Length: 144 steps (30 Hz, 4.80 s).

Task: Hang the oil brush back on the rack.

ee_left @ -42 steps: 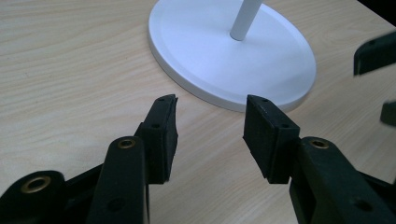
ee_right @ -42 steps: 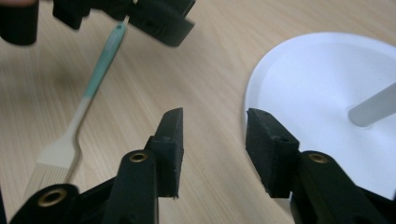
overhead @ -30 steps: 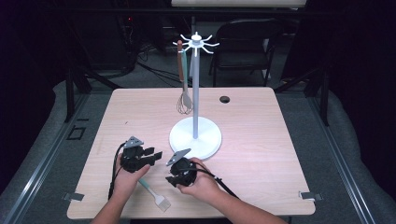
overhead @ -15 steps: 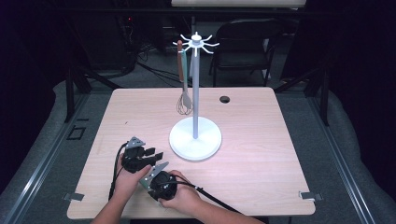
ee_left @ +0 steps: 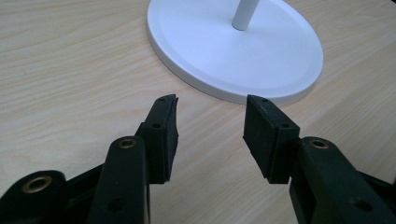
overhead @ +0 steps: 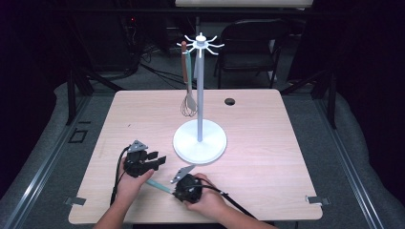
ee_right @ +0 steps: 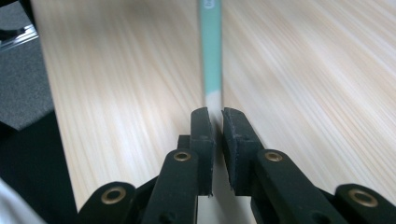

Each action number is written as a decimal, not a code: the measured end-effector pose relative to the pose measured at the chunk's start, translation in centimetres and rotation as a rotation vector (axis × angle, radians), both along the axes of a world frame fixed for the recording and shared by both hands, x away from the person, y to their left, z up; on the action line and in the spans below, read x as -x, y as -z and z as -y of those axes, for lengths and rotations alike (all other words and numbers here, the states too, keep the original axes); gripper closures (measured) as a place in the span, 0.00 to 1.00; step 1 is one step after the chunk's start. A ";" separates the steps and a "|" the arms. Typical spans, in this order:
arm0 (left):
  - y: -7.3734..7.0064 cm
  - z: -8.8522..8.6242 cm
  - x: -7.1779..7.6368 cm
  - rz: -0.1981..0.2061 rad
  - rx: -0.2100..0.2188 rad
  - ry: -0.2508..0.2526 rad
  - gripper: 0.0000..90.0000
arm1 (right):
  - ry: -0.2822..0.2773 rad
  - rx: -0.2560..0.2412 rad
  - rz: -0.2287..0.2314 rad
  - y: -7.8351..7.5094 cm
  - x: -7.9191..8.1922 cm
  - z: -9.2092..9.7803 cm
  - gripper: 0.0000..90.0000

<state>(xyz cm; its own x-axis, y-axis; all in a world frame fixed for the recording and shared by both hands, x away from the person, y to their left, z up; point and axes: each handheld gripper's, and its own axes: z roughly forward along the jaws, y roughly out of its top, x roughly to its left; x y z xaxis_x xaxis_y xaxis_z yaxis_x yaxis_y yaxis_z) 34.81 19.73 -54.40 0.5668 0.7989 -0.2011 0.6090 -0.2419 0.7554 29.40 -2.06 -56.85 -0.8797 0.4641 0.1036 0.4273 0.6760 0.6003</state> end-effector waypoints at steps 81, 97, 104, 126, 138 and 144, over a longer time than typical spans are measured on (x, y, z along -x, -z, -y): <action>1.2 6.4 1.7 -0.119 0.189 0.300 0.49 | 0.172 -0.069 0.065 -2.9 0.3 9.0 0.91; 1.0 6.9 1.9 -0.105 0.210 0.323 0.49 | 0.163 -0.041 0.013 -1.5 0.1 9.0 0.84; 0.6 7.2 2.1 -0.097 0.209 0.328 0.51 | 0.172 -0.028 -0.008 -0.6 0.6 9.6 0.85; -0.4 7.7 2.6 -0.051 0.194 0.337 0.57 | 0.203 -0.053 -0.009 -0.4 0.9 9.4 0.91; -1.2 7.7 2.9 -0.024 0.206 0.341 0.70 | 0.256 -0.154 0.017 -1.8 -0.3 7.7 0.91; -1.7 7.5 2.8 -0.011 0.225 0.342 0.80 | 0.266 -0.188 0.042 -2.6 -0.7 6.9 0.92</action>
